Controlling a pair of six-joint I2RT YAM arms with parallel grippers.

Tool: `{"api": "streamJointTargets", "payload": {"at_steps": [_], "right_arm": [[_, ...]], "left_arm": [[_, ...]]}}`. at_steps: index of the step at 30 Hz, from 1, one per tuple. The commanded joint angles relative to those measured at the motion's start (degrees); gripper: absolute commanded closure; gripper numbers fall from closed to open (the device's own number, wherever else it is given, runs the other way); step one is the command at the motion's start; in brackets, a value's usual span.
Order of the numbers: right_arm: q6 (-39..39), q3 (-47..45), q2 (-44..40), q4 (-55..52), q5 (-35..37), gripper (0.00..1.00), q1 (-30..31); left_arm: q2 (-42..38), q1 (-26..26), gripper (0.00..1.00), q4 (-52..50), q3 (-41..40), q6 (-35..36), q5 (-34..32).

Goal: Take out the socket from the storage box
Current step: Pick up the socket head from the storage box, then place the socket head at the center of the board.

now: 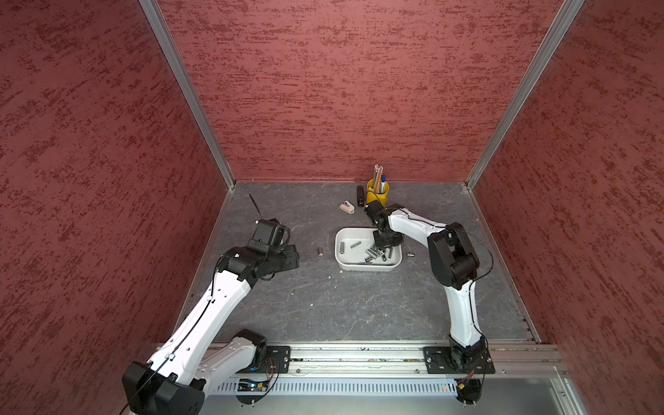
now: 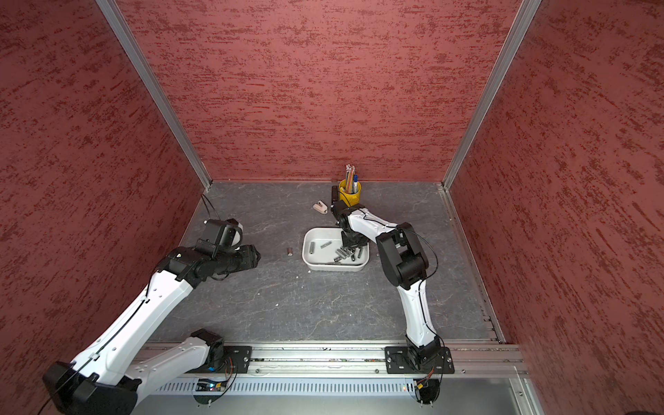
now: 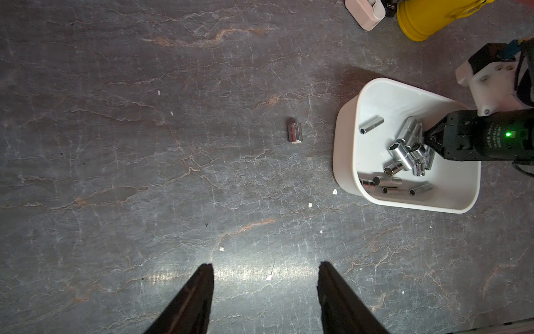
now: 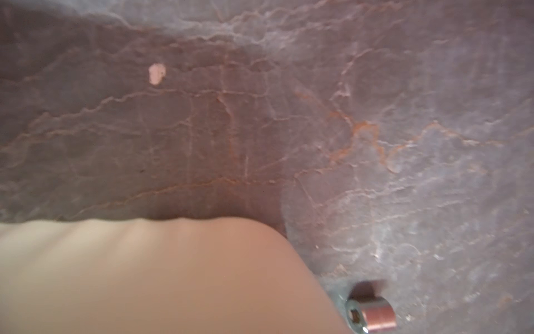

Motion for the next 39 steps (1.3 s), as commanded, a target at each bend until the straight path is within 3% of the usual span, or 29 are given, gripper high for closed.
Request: {"api": "streamJointTargets", "payload": {"at_steps": [1,10,13,23,34,39], "right_arm": [[0.06,-0.67,1.83,2.1,-1.38,0.72,-0.18],[1.17,-3.37,0.7,6.15,-8.26,0.77,-0.88],[1.3,-3.75,-1.8,7.37,-9.96,0.84,-0.96],[1.35,-5.9,-13.61,9.05,-16.02,0.87,-1.64],[3.59,-21.63,-31.66,14.96,-22.2,0.88,-15.55],[4.7,-30.62,-34.89,17.26,-21.83,0.88,-22.73]], "left_arm": [[0.26,0.36,0.39,0.07,-0.77,0.56,-0.66],[0.64,0.39,0.39,0.07,-0.88,0.56,-0.63],[0.72,0.4,0.39,0.07,-0.73,0.54,-0.76],[0.87,0.3,0.39,0.16,-0.9,0.38,-0.56],[0.87,0.19,0.39,0.16,-0.9,0.36,-0.58],[0.7,0.19,0.39,0.28,-0.87,0.38,-0.38]]}}
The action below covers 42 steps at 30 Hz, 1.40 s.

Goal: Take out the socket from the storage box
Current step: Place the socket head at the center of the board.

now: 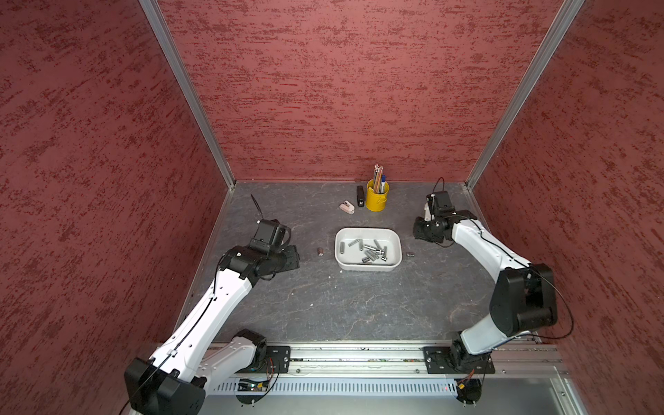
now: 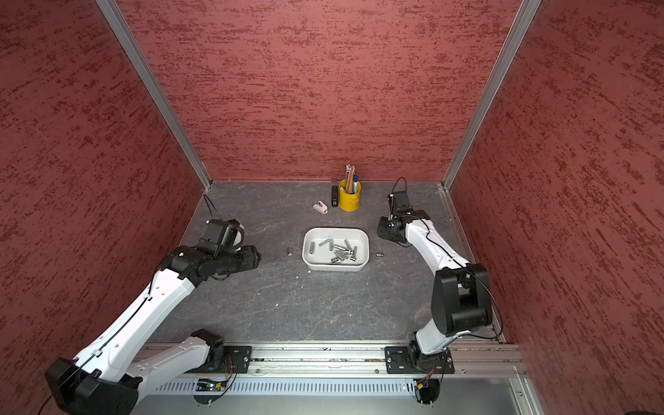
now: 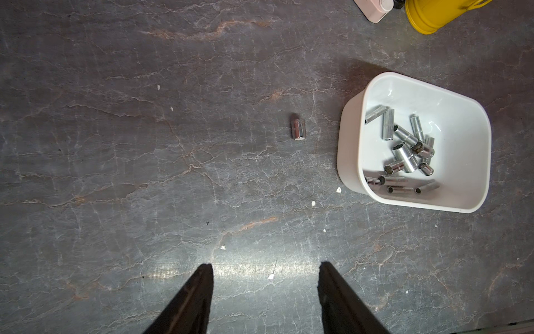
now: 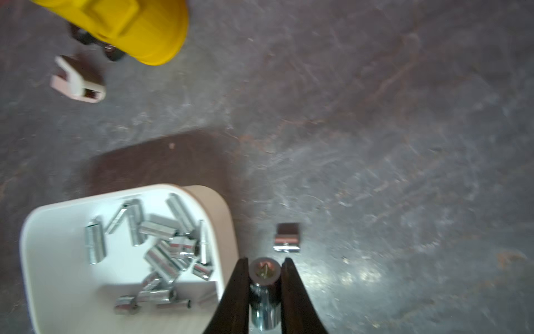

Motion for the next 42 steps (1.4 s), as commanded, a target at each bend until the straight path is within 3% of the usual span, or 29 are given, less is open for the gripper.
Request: {"api": "streamJointTargets", "payload": {"at_steps": [1,6,25,36,42], "right_arm": [[1.73,-5.35,-1.28,2.98,-0.84,0.88,-3.44],[1.05,-10.31,0.81,5.67,-1.11,0.87,-6.12],[-0.6,-10.59,7.74,7.85,-6.32,0.81,-4.43],[-0.7,-10.57,8.0,7.67,-6.47,0.63,-4.24],[-0.76,-10.46,7.07,7.07,-5.99,0.61,-4.24]], "left_arm": [[-0.14,0.15,0.39,0.33,-0.53,0.38,-0.41],[-0.13,-0.04,0.39,0.26,-0.57,0.38,-0.47],[0.1,-0.42,0.39,0.2,-0.7,0.21,-0.82],[0.21,-0.93,0.38,-0.01,-0.66,0.12,-1.16],[0.3,-1.11,0.38,-0.02,-0.72,0.03,-1.3]]}}
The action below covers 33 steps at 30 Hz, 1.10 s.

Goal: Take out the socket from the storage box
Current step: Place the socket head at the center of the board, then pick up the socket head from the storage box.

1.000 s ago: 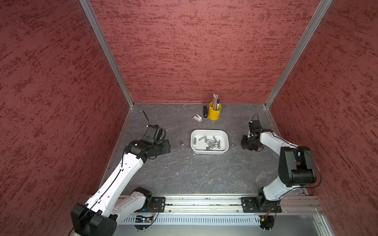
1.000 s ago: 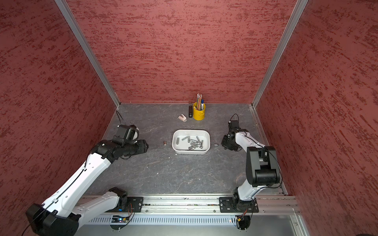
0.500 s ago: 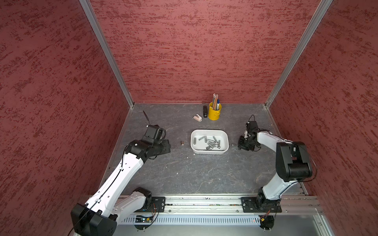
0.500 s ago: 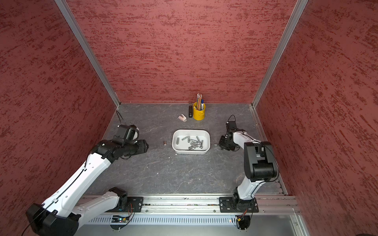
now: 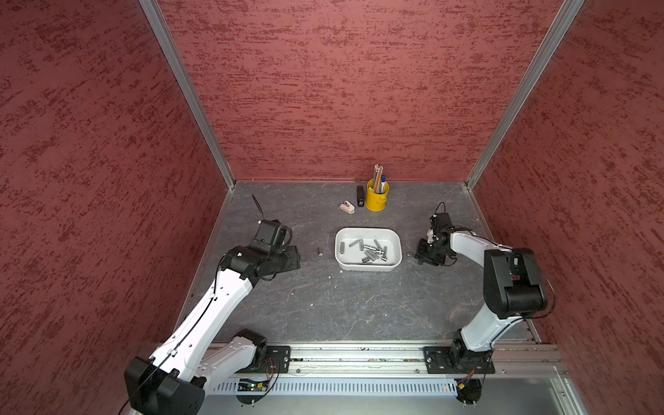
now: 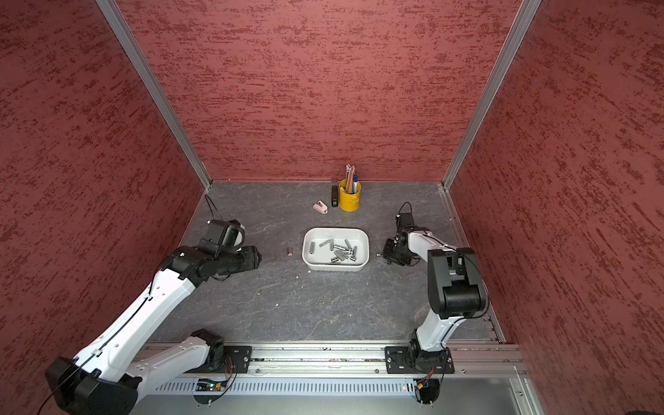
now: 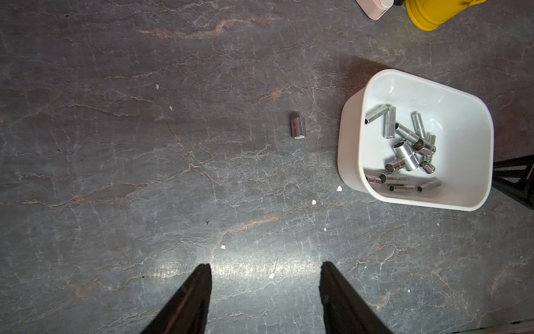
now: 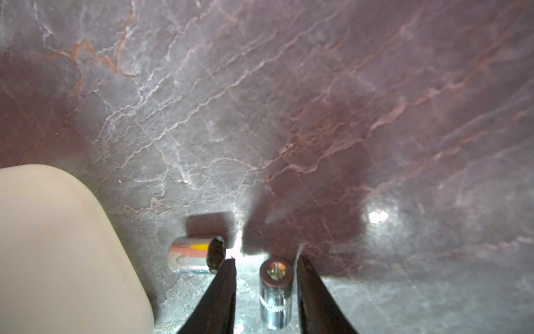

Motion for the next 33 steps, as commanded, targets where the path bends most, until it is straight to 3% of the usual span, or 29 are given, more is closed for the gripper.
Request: {"api": "streamJointTargets", "payload": {"at_steps": [1,10,15,18,23,29,33], "right_arm": [[-0.21,0.23,-0.88,-0.23,0.65,0.61,0.39],[0.12,0.2,-3.53,-1.24,3.2,0.57,0.4],[0.43,-1.22,-8.71,-0.63,4.72,0.55,0.35],[0.72,-2.55,-13.3,0.26,4.41,0.55,0.39],[0.71,-4.06,-19.24,-0.23,4.0,0.56,0.4],[0.7,-5.28,-20.55,0.03,2.89,0.56,0.49],[0.62,-5.4,-19.72,0.51,2.04,0.56,0.48]], "left_arm": [[0.28,-0.34,0.38,0.0,-0.57,0.04,-0.75],[0.61,-1.02,0.37,0.09,-0.34,-0.12,-1.37],[4.92,-4.93,0.38,1.33,3.14,0.35,-1.23],[11.62,-9.33,0.39,3.13,8.13,1.0,-1.15],[29.6,-14.89,0.43,2.97,21.75,4.92,-0.54],[50.43,-16.24,0.52,1.78,37.1,9.47,3.22],[60.2,-15.76,0.56,0.16,46.03,12.24,3.6]]}}
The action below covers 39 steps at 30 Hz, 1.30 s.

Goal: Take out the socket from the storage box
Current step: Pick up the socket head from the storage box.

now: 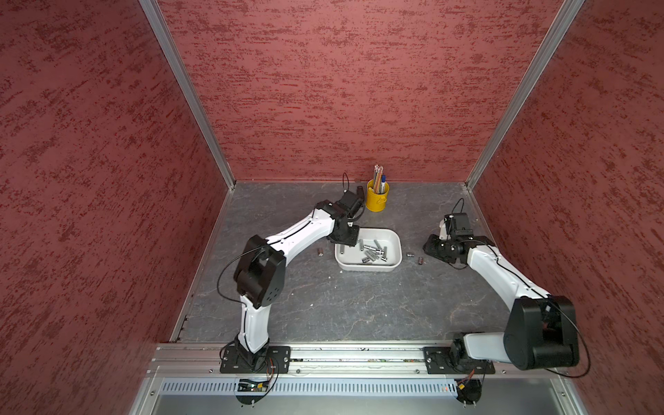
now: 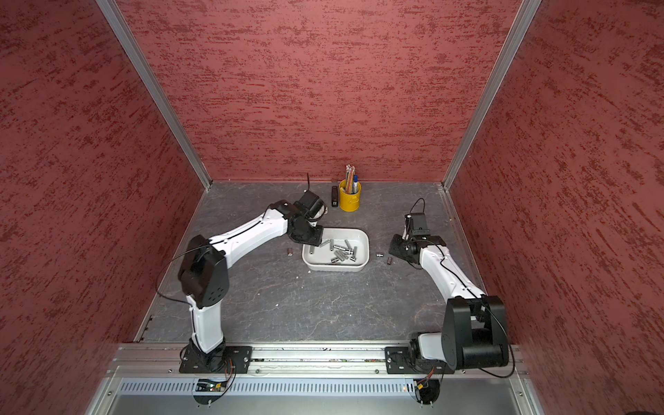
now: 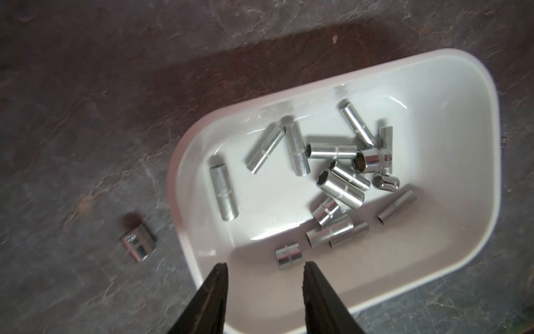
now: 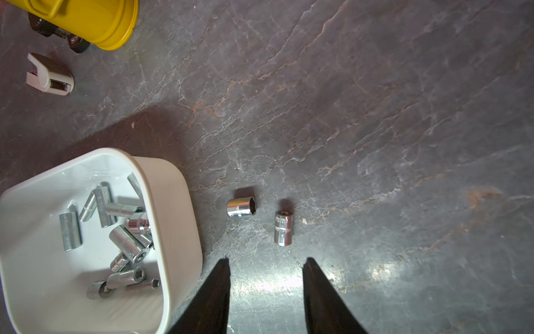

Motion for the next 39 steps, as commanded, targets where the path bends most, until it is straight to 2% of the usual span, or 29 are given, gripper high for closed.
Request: {"api": "streamJointTargets", "payload": {"at_steps": [1,5,10,23,25,29,36,39], "right_arm": [[0.37,-0.55,0.53,1.19,-1.01,0.56,0.27],[0.51,-1.17,0.85,1.85,-1.81,0.56,0.27],[0.37,-1.23,1.12,2.08,-2.31,0.56,0.22],[-0.02,-1.56,1.94,2.52,-3.02,0.55,0.27],[-0.41,-1.62,2.01,2.94,-4.07,0.56,0.27],[-0.33,-1.6,2.57,3.31,-4.73,0.56,0.26],[-0.33,-1.74,2.91,3.46,-4.61,0.56,0.25],[-0.33,-1.75,3.04,3.48,-4.71,0.57,0.21]], "left_arm": [[5.24,0.52,0.57,-2.24,5.99,4.06,0.98],[12.76,0.96,0.6,-5.36,14.45,5.72,0.89],[17.04,1.33,0.64,-7.0,19.01,6.34,2.0],[22.03,1.33,0.65,-6.64,18.97,6.61,1.61],[22.86,1.33,0.68,-6.6,19.31,6.45,1.49],[24.25,1.25,0.69,-6.68,19.63,6.27,1.4],[23.47,1.07,0.91,-7.37,19.1,5.24,1.14],[21.05,1.07,0.95,-8.35,20.06,4.23,1.01]]}}
